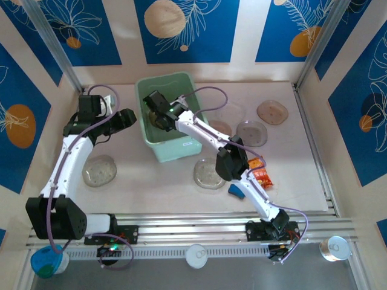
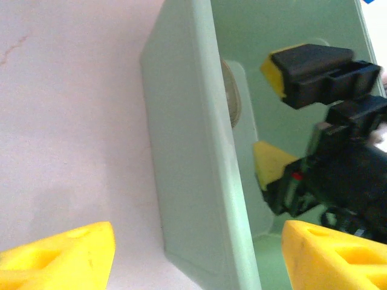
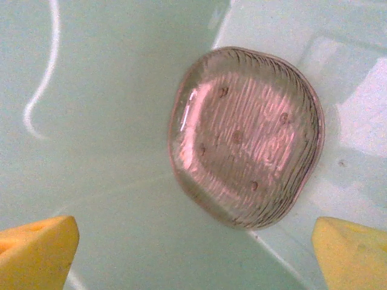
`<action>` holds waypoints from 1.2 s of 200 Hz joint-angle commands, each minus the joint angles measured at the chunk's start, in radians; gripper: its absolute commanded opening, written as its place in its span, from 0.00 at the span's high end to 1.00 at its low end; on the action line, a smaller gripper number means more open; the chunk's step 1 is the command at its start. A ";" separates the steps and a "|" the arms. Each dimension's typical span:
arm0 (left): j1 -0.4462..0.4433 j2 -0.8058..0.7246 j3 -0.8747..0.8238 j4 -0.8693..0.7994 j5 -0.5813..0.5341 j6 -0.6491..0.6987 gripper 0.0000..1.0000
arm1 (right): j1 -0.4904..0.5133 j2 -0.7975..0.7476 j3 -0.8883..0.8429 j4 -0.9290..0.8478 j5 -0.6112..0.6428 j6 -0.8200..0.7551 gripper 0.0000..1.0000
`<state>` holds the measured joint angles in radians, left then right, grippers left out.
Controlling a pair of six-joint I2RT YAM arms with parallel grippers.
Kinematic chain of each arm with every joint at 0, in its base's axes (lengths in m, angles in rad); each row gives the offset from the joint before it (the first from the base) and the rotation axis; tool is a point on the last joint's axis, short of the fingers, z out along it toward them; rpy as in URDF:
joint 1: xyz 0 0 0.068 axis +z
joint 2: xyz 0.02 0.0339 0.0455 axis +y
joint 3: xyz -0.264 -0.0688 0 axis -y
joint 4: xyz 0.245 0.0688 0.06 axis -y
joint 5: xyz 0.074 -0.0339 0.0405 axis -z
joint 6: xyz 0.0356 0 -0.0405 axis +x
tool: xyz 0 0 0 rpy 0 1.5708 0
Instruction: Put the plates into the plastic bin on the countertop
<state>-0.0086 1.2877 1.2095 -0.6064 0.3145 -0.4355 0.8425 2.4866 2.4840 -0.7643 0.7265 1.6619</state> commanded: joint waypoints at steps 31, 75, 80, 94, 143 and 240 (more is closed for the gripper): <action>0.034 -0.091 -0.030 -0.117 -0.101 0.017 0.26 | 0.009 -0.149 -0.083 -0.066 0.033 -0.129 0.01; 0.090 -0.146 -0.087 -0.233 -0.175 0.044 0.24 | -0.002 -0.396 -0.372 0.076 -0.027 -0.322 0.01; 0.097 -0.150 -0.101 -0.238 -0.178 0.045 0.24 | -0.009 -0.428 -0.409 0.086 -0.045 -0.329 0.01; 0.111 -0.157 -0.136 -0.249 -0.192 0.049 0.24 | -0.029 -0.515 -0.520 0.130 -0.096 -0.385 0.01; 0.127 -0.141 -0.217 -0.280 -0.281 0.040 0.20 | -0.152 -0.782 -0.796 0.217 -0.301 -0.641 0.00; 0.254 -0.017 -0.287 -0.310 -0.306 0.080 0.15 | -0.395 -1.016 -1.113 0.216 -0.568 -0.889 0.02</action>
<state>0.2001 1.2530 0.9436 -0.8795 0.0208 -0.3817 0.4908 1.4975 1.4322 -0.5648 0.2680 0.8265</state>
